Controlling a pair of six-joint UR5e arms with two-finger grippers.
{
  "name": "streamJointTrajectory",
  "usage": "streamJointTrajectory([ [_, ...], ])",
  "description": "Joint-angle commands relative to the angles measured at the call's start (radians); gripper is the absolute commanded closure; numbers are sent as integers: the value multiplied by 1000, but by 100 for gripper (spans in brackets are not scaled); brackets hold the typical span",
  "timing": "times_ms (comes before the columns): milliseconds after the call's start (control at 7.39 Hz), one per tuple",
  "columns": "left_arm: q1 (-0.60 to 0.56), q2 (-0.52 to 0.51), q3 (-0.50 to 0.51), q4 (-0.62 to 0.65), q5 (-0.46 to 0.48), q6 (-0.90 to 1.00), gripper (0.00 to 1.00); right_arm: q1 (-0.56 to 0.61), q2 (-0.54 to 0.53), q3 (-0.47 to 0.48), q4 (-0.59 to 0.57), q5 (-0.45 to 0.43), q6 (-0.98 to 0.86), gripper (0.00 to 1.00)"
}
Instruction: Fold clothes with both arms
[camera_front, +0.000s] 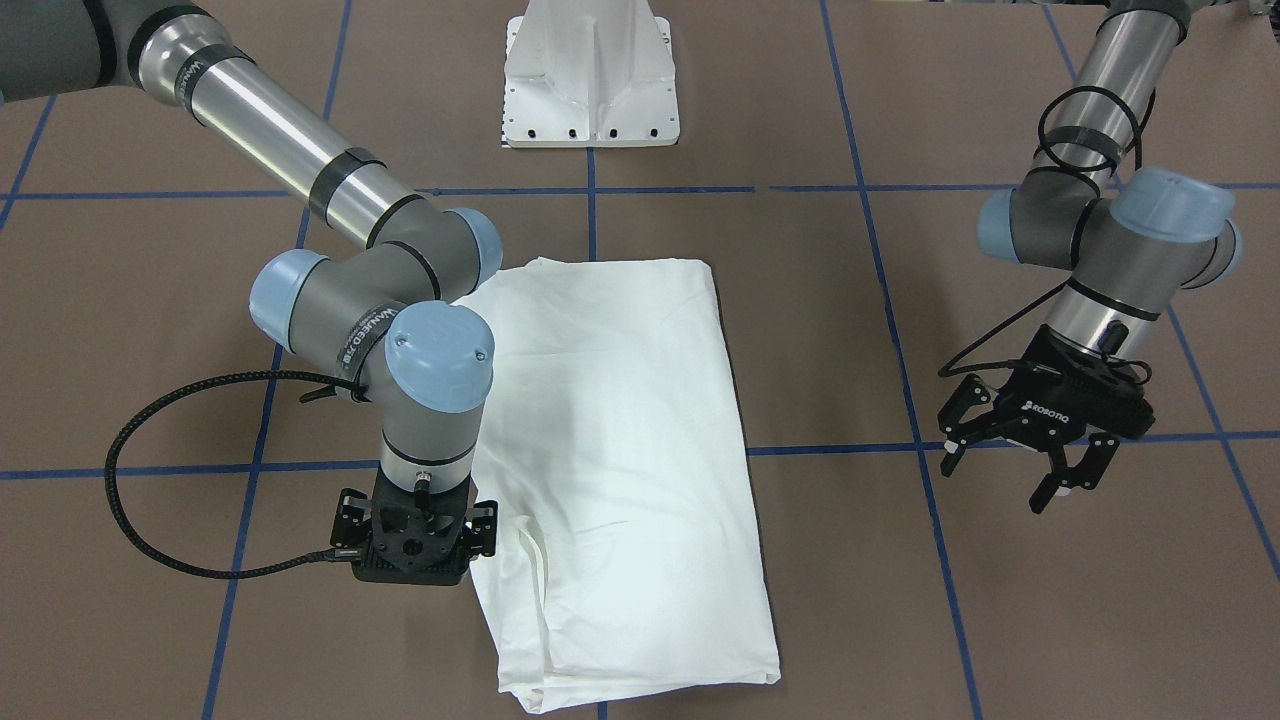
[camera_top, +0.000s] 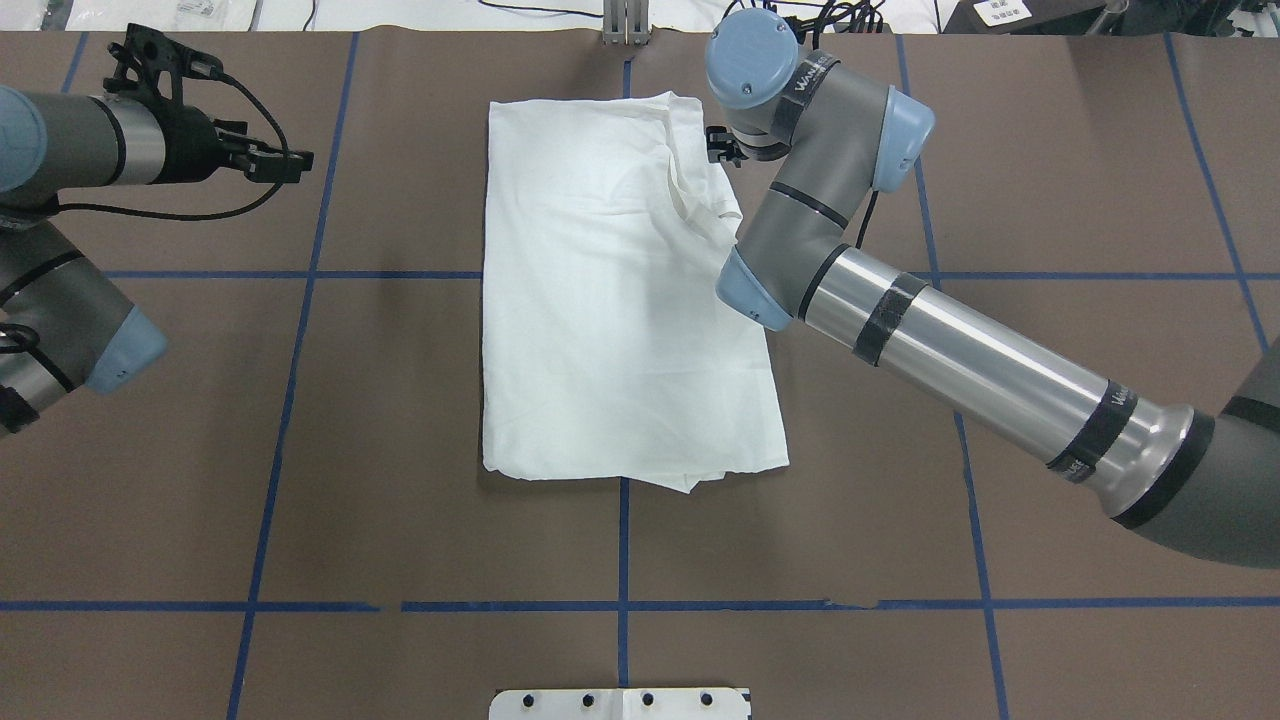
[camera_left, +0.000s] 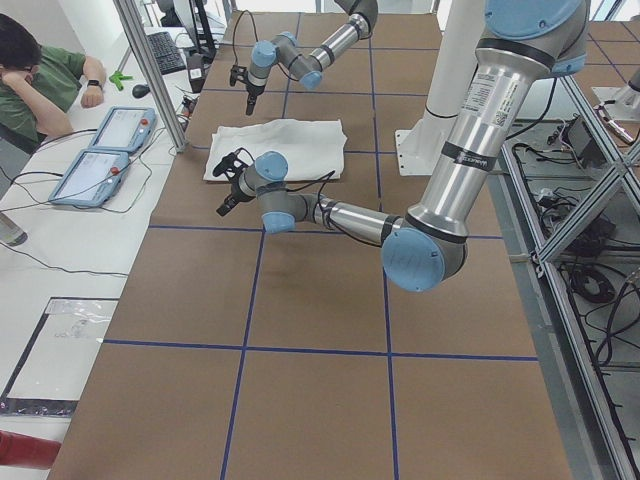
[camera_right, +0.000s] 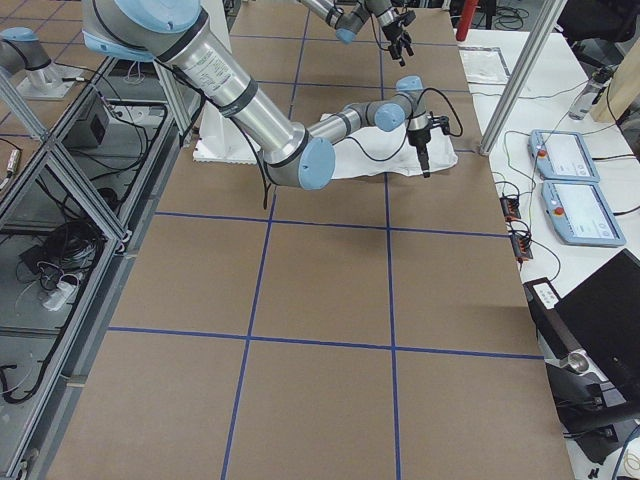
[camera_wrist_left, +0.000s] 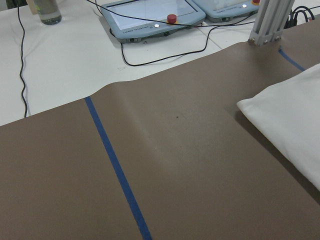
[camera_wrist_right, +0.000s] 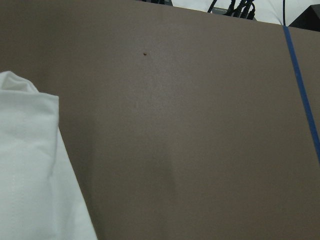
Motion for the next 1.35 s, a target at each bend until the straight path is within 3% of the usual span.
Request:
streamJointTrajectory([
  [0, 0, 2, -2, -6, 0, -1, 0, -19, 63, -8, 45, 22, 139, 0],
  [135, 0, 2, 0, -4, 0, -1, 0, -33, 84, -17, 74, 19, 143, 0],
  [271, 0, 1, -2, 11, -43, -1, 0, -54, 97, -89, 203, 1, 182, 0],
  [406, 0, 2, 6, 13, -117, -2, 0, -71, 149, -172, 253, -50, 193, 0],
  [676, 0, 2, 21, 28, -118, -8, 0, -106, 167, -206, 257, -142, 180, 0],
  [1217, 6, -21, 67, 37, -118, -60, 0, -117, 155, -234, 248, -177, -39, 1],
])
